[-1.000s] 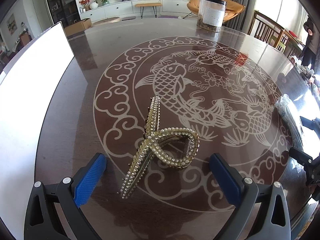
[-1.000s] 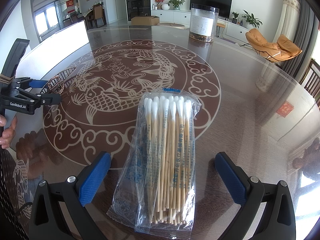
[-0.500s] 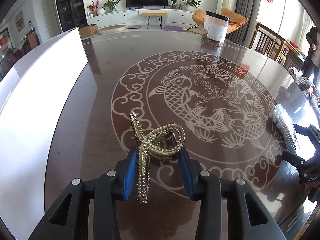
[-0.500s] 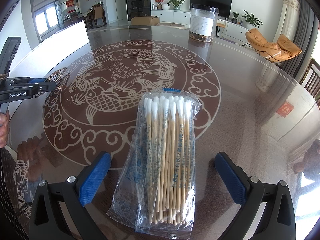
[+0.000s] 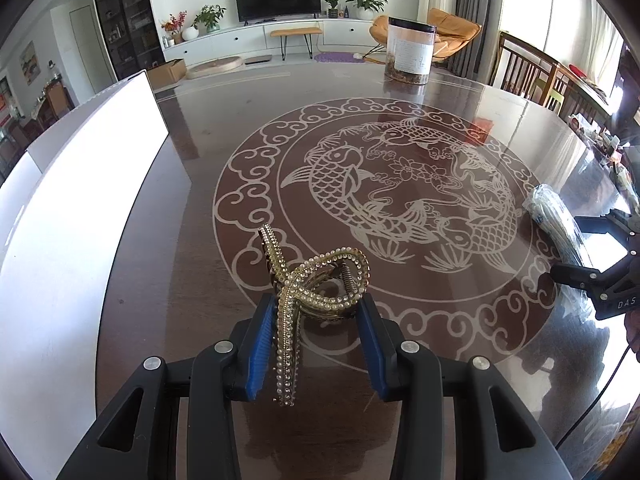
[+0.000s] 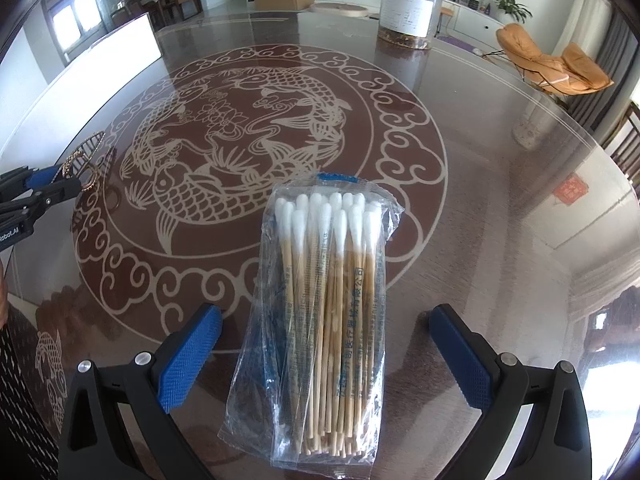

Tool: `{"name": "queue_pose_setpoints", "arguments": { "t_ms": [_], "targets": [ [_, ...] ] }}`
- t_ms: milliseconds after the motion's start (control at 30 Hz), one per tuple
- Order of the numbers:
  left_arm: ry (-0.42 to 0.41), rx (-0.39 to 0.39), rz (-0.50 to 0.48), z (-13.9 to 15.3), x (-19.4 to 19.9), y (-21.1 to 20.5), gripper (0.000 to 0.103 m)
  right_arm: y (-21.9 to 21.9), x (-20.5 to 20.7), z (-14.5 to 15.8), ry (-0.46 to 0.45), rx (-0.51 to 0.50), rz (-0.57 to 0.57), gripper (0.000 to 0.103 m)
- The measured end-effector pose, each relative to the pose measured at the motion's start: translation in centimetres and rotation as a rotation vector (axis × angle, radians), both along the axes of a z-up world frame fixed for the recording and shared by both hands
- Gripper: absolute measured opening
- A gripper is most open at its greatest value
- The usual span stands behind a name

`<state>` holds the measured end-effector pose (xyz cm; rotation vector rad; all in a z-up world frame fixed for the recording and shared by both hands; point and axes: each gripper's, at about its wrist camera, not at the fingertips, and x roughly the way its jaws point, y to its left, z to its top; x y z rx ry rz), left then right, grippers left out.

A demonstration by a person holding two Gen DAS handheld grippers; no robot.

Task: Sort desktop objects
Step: 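Close the left tool on the claw clip and lift it while the right tool holds the swabs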

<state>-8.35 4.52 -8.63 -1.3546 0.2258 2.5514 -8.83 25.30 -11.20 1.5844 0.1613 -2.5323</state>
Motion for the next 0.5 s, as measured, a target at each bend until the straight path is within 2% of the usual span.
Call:
{"name": "queue_pose_setpoints", "arguments": {
  "t_ms": [67,167,200,267,300,400,500],
  "targets": [
    [0.001,0.005,0.002,0.1,0.0,-0.1,0.041,0.0,0.0,0.1,0.001,-0.003,-0.014,0.103],
    [0.004,0.004,-0.006,0.2,0.2,0.1,0.041,-0.2,-1.2,0.1,-0.092,0.014,-0.013,0.103],
    [0.005,0.001,-0.01,0.2,0.3,0.1,0.041,-0.3,-1.6,0.2,-0.127,0.019,-0.01,0.1],
    [0.009,-0.003,-0.018,0.4,0.7,0.3,0.041,-0.6,-1.9,1.0,-0.137,0.025,0.009,0.071],
    [0.012,-0.002,-0.022,0.5,1.0,0.5,0.041,-0.6,-2.0,1.6,-0.134,0.026,0.011,0.032],
    [0.026,0.019,-0.032,1.4,2.2,0.6,0.041,-0.3,-2.1,2.9,-0.146,0.013,0.005,0.03],
    [0.047,0.101,-0.011,3.3,3.3,-0.3,0.041,0.1,-1.4,5.4,-0.104,-0.058,-0.012,0.03]
  ]
}}
